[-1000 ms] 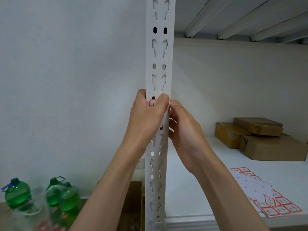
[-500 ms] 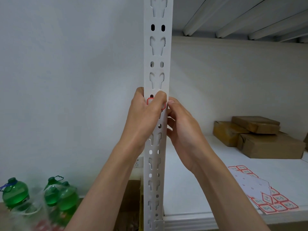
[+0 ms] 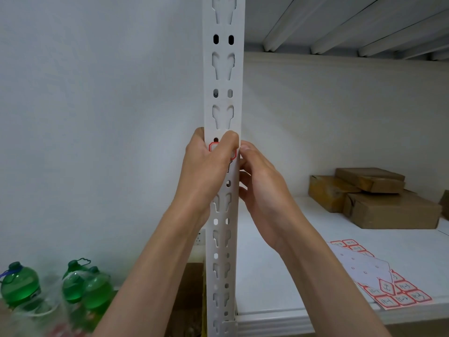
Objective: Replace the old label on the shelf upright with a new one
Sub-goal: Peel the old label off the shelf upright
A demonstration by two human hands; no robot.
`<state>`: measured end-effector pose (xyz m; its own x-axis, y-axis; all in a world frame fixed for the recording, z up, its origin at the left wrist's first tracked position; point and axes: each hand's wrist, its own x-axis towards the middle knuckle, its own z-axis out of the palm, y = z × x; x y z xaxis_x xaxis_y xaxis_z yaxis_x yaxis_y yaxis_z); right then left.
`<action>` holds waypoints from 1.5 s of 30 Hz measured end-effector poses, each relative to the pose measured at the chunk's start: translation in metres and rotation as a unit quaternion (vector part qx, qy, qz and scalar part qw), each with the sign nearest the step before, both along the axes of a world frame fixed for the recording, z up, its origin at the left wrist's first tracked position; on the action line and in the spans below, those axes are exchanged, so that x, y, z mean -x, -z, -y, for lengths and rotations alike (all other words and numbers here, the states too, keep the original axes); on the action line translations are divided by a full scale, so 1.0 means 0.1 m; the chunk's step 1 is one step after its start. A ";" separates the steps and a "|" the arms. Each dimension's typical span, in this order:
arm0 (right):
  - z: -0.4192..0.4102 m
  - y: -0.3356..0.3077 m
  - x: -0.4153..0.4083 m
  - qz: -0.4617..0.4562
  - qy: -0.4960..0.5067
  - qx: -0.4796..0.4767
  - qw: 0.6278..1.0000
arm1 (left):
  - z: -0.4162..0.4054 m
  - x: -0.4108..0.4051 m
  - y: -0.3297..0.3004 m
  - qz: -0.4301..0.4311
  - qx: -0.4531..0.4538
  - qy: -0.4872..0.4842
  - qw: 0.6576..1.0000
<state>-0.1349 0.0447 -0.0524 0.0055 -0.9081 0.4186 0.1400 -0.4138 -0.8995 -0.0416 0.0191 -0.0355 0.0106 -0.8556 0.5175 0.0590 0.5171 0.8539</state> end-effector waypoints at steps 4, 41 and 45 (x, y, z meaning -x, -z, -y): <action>0.00 0.01 0.00 -0.002 0.000 -0.001 1.000 | 0.01 0.02 0.01 -0.021 0.003 0.006 1.000; 0.07 0.04 0.12 -0.110 0.193 0.146 0.964 | -0.01 -0.07 0.01 -0.046 -0.039 0.099 0.993; 0.09 0.08 0.20 -0.198 0.359 0.358 0.839 | -0.02 -0.11 0.01 -0.064 -0.080 0.117 0.988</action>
